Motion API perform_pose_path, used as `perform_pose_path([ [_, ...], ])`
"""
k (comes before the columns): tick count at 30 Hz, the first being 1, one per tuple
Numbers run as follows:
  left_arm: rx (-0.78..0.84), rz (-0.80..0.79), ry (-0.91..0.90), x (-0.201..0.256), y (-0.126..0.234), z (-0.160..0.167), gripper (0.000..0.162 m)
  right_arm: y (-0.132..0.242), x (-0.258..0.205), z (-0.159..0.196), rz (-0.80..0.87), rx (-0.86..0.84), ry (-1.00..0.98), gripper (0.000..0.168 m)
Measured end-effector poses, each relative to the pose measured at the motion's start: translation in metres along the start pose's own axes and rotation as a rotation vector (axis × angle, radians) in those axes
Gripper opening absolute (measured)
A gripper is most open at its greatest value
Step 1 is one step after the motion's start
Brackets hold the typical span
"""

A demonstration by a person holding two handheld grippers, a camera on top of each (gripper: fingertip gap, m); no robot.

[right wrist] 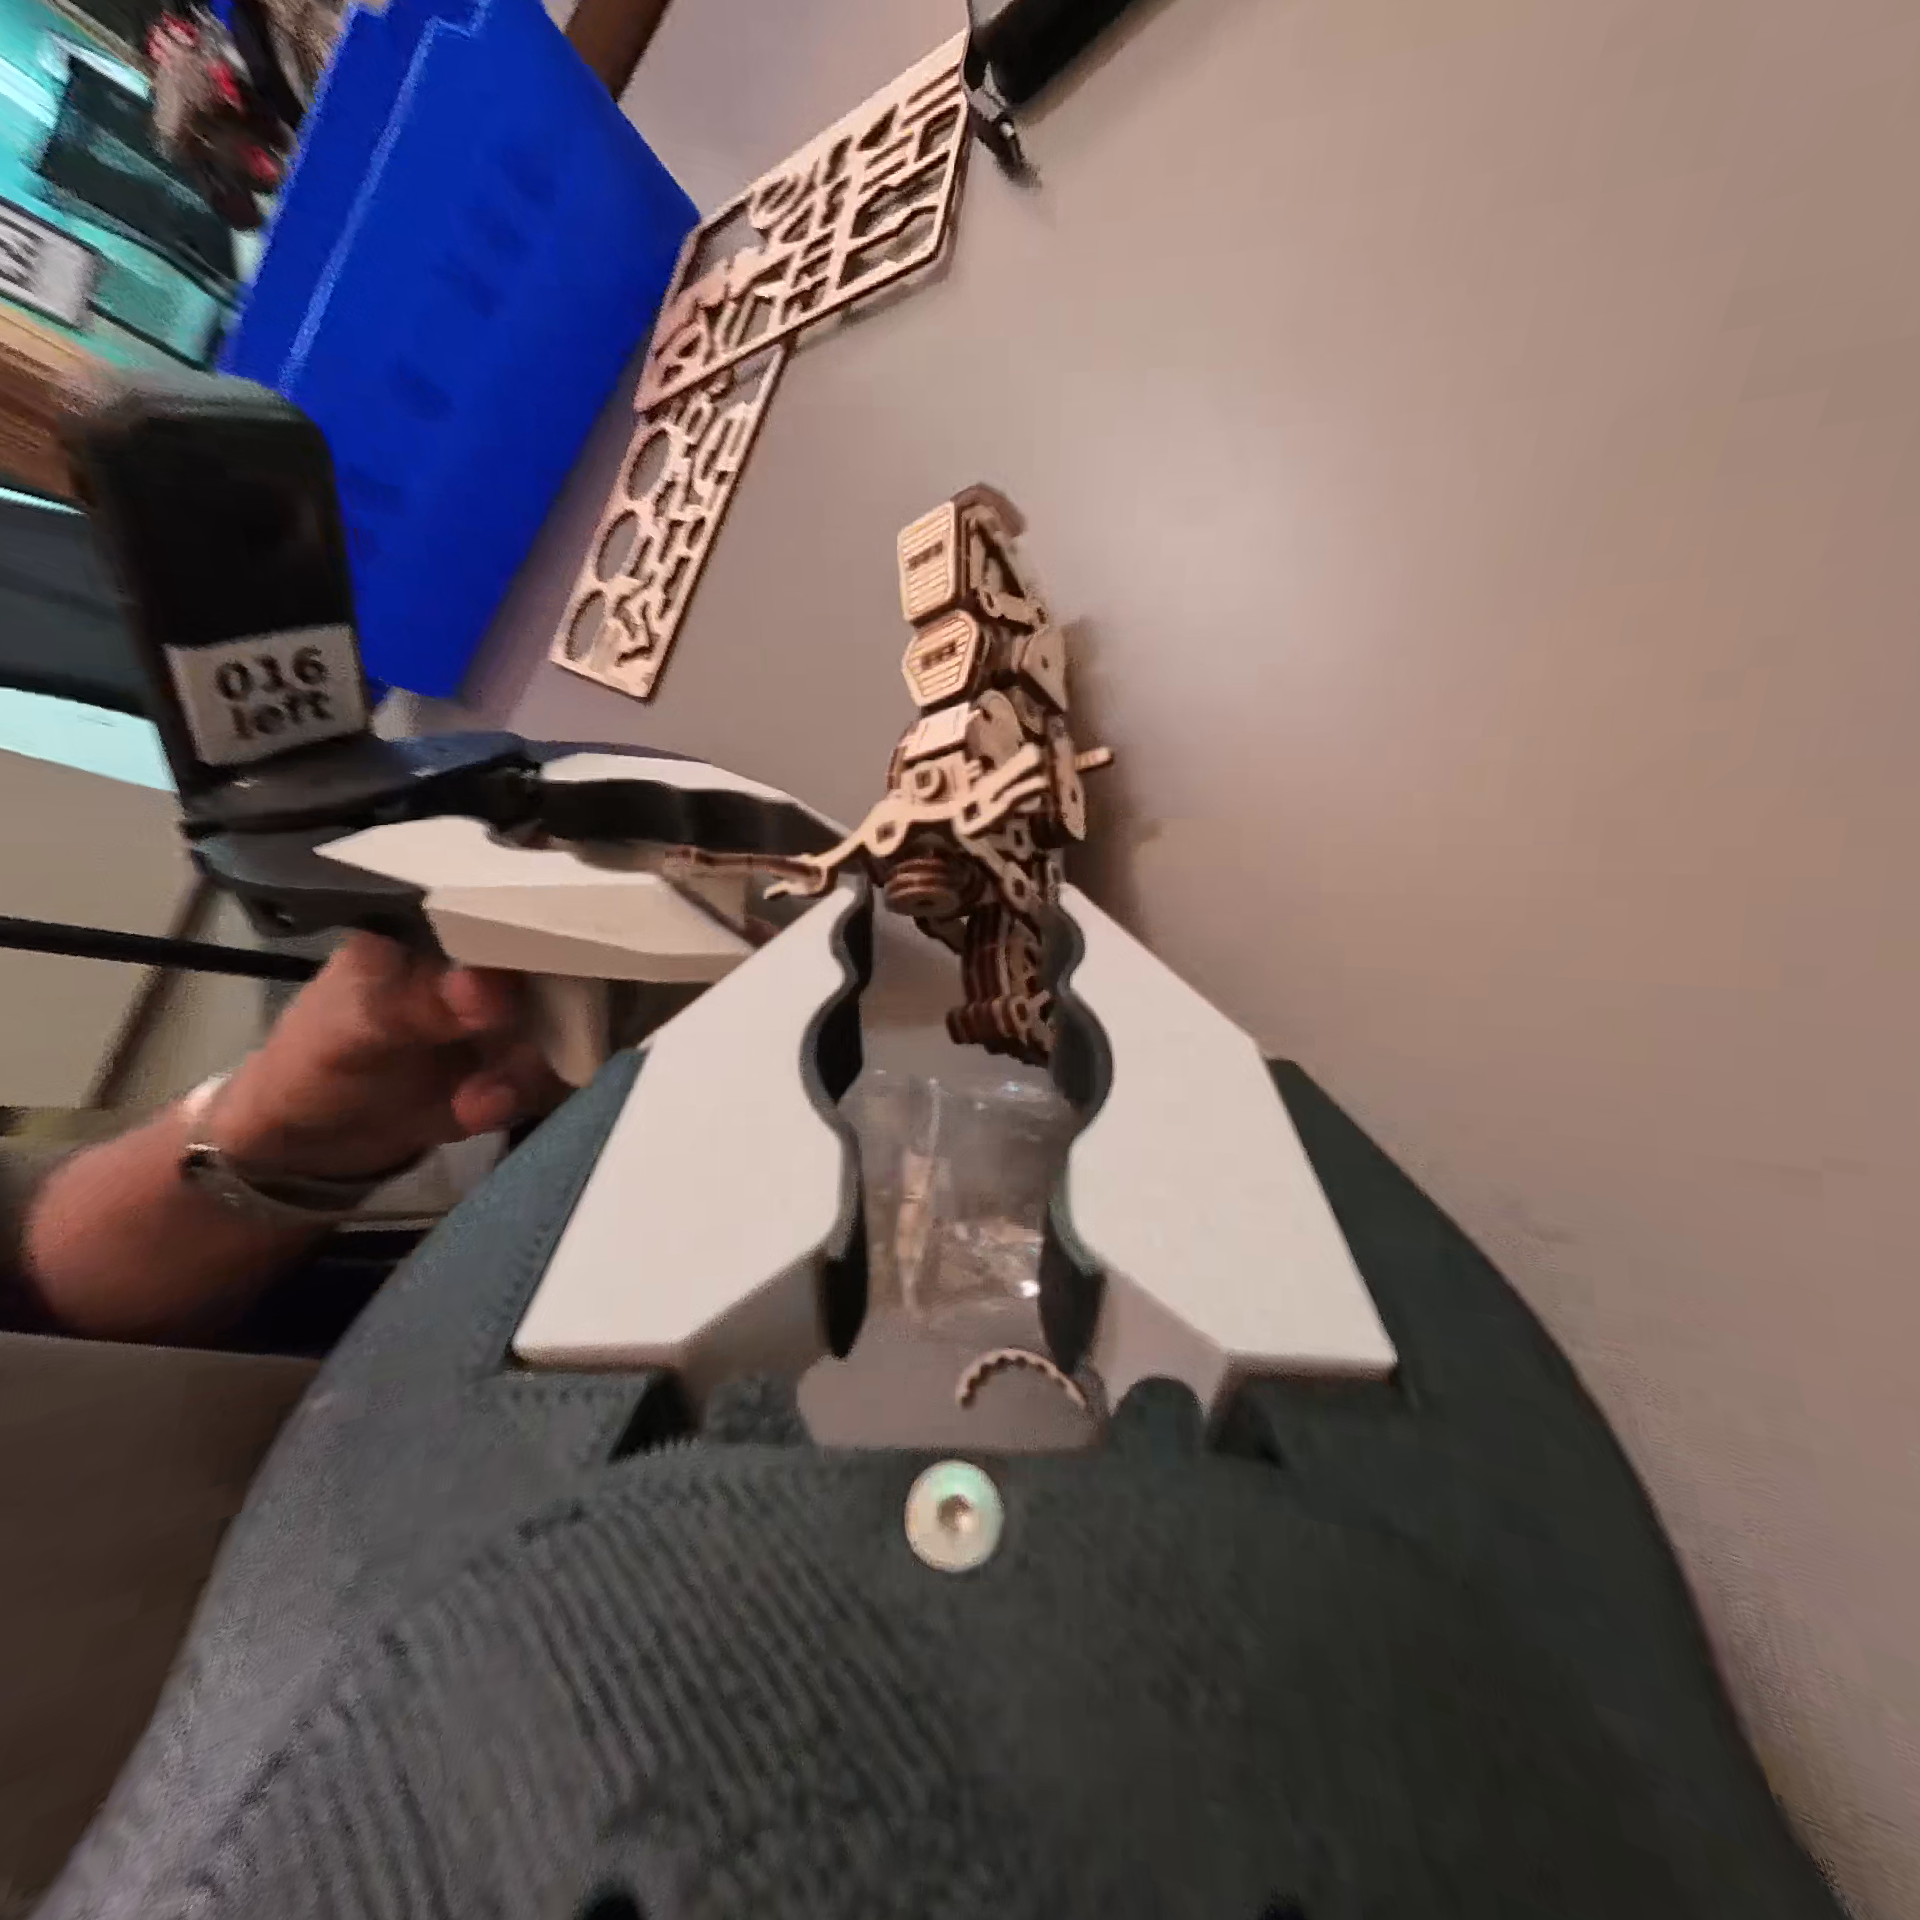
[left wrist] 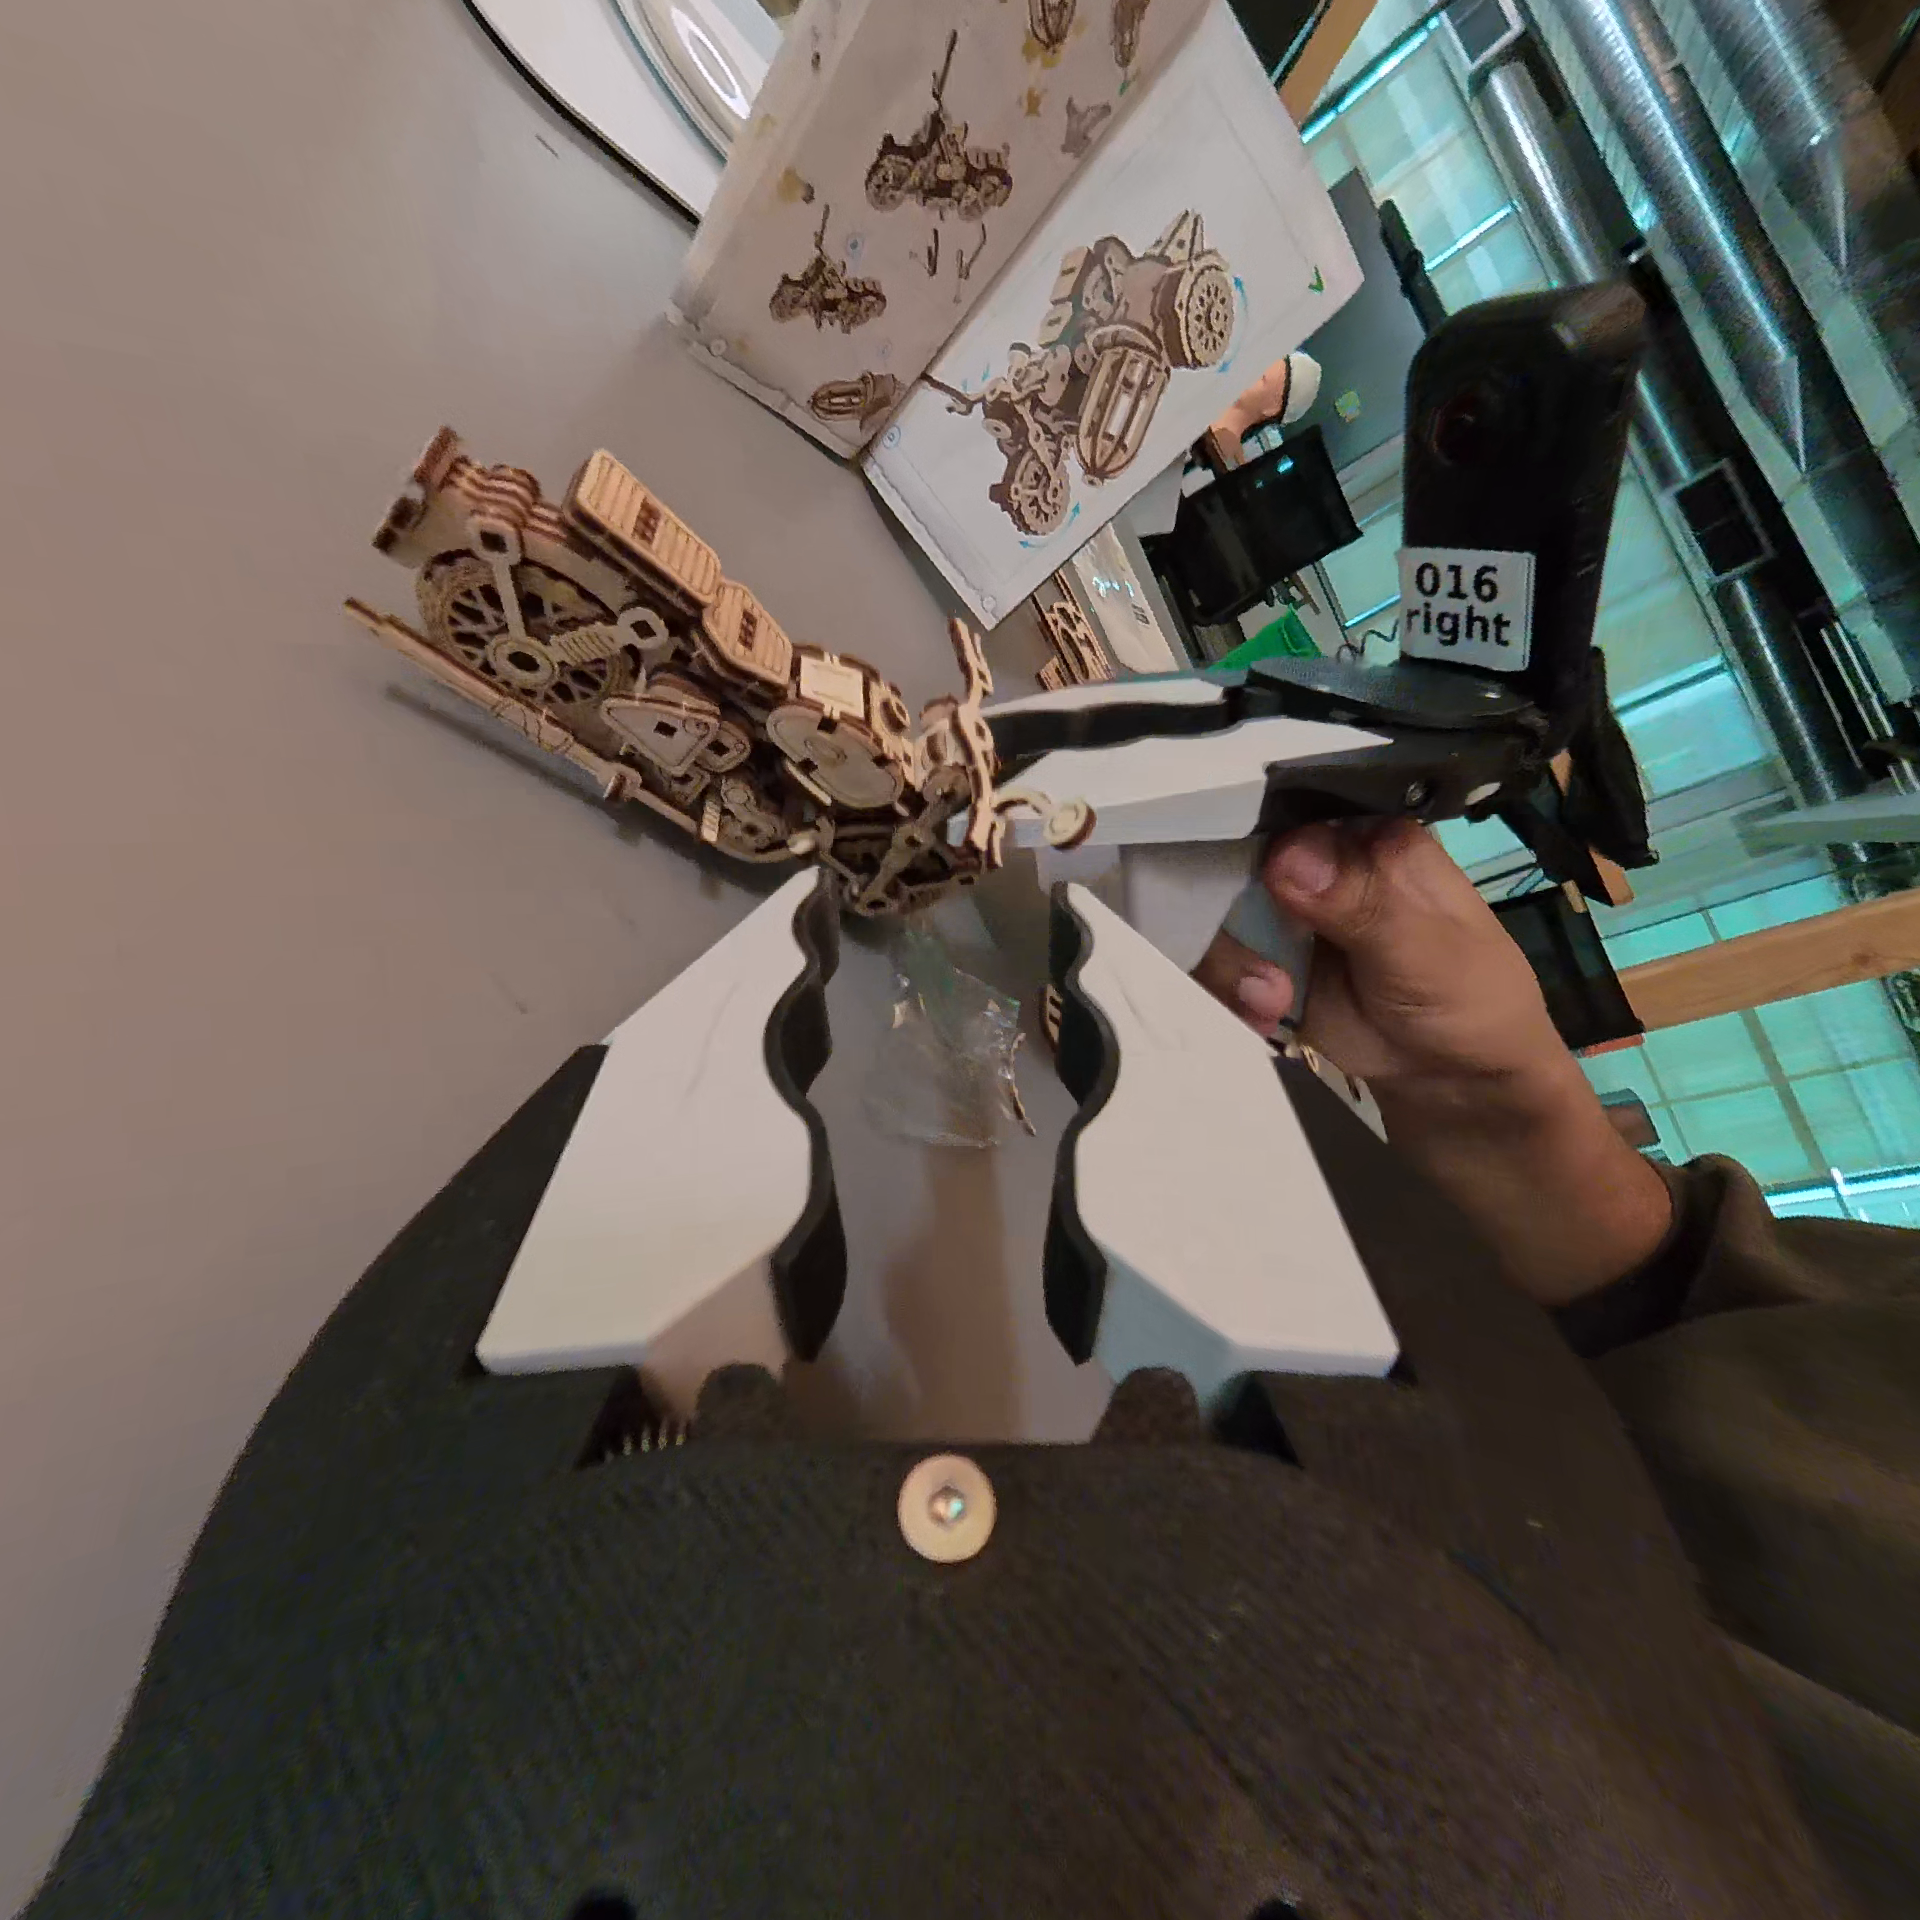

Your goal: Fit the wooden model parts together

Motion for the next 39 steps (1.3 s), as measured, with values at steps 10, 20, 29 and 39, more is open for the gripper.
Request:
perform_pose_path([
  [10, 0.062, -0.022, 0.045, -0.009, 0.009, -0.009, 0.034, -0.004, -0.008, 0.006, -0.111, -0.048, -0.101, 0.037],
  [20, 0.078, 0.009, 0.116, -0.009, 0.02, -0.01, 0.041, -0.005, -0.011, 0.014, -0.102, -0.101, -0.064, 0.04],
  [29, 0.013, -0.002, 0.101, -0.009, 0.016, -0.002, 0.047, -0.009, -0.009, 0.02, -0.091, -0.133, -0.04, 0.038],
  [39, -0.046, 0.0, 0.117, -0.017, 0.016, -0.002, 0.056, -0.015, -0.015, 0.025, -0.117, -0.182, -0.016, 0.034],
])
Point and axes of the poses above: each gripper's, where its closed fingertips meet, y back along the fingers, z out of its underside, x = y × z across the jaws, the point moved 6 cm from there along y, back along the fingers, and after that the axes turned 8 degrees about -y, right-handed, at the moved point
